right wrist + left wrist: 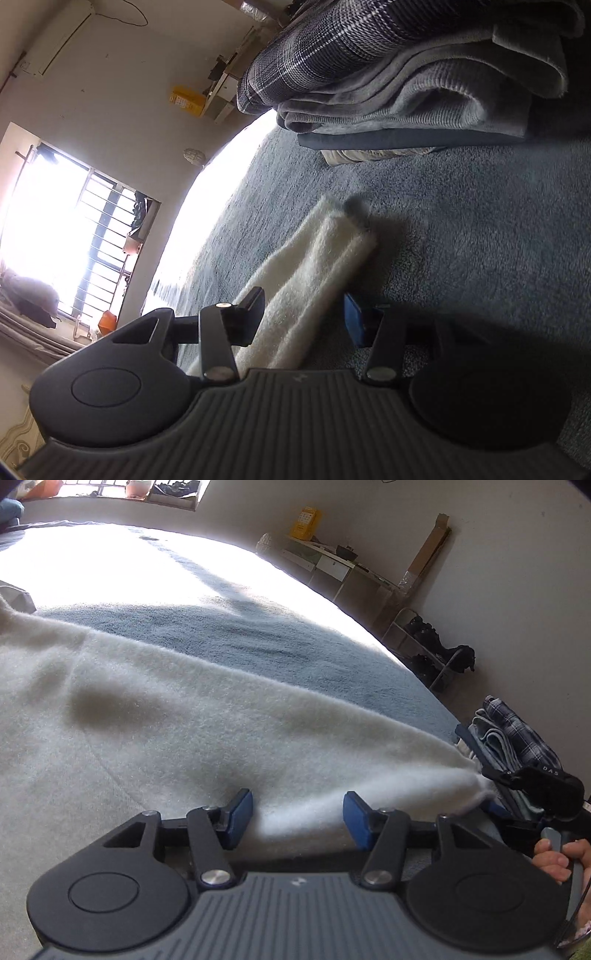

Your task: Fold clothes

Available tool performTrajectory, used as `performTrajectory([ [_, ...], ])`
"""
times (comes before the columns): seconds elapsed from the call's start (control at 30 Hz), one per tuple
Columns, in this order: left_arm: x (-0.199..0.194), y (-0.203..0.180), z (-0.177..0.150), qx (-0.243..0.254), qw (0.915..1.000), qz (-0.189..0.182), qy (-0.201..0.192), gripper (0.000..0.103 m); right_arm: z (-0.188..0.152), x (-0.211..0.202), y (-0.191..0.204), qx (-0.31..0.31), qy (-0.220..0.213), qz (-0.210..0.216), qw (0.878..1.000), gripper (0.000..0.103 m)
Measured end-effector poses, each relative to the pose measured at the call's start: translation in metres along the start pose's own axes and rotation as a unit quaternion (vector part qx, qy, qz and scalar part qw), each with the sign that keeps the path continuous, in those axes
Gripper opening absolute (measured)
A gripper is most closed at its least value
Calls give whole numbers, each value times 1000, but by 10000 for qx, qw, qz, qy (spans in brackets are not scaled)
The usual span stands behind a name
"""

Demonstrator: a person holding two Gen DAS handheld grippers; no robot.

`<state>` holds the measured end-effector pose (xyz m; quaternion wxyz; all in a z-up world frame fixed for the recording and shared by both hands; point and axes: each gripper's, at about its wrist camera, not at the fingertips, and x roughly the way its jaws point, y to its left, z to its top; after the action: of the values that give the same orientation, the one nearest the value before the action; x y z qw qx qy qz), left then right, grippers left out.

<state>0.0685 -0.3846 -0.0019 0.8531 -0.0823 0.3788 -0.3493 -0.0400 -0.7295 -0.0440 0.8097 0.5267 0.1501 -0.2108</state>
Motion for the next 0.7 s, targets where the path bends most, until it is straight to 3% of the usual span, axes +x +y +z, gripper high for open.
performTrajectory([
  [0.03,0,0,-1,11,10000,-2,-25,56,0,4,1,-17,-4,-23,10000,41],
  [0.17,-2,3,-2,-25,10000,-34,-25,56,4,18,2,-23,-5,-95,10000,9],
  [0.33,-8,-1,3,9,10000,-18,-90,56,8,13,30,-555,-246,44,9981,7],
  [0.43,-31,13,6,-550,9980,-253,-173,56,11,2,61,-865,-304,176,9956,7],
  [0.6,-112,53,4,-1241,9897,-637,-327,56,1,-11,142,-1387,-346,843,9861,7],
  [0.7,-179,85,-6,-1435,9864,-572,-557,56,-22,-26,197,-1894,-216,1445,9710,7],
])
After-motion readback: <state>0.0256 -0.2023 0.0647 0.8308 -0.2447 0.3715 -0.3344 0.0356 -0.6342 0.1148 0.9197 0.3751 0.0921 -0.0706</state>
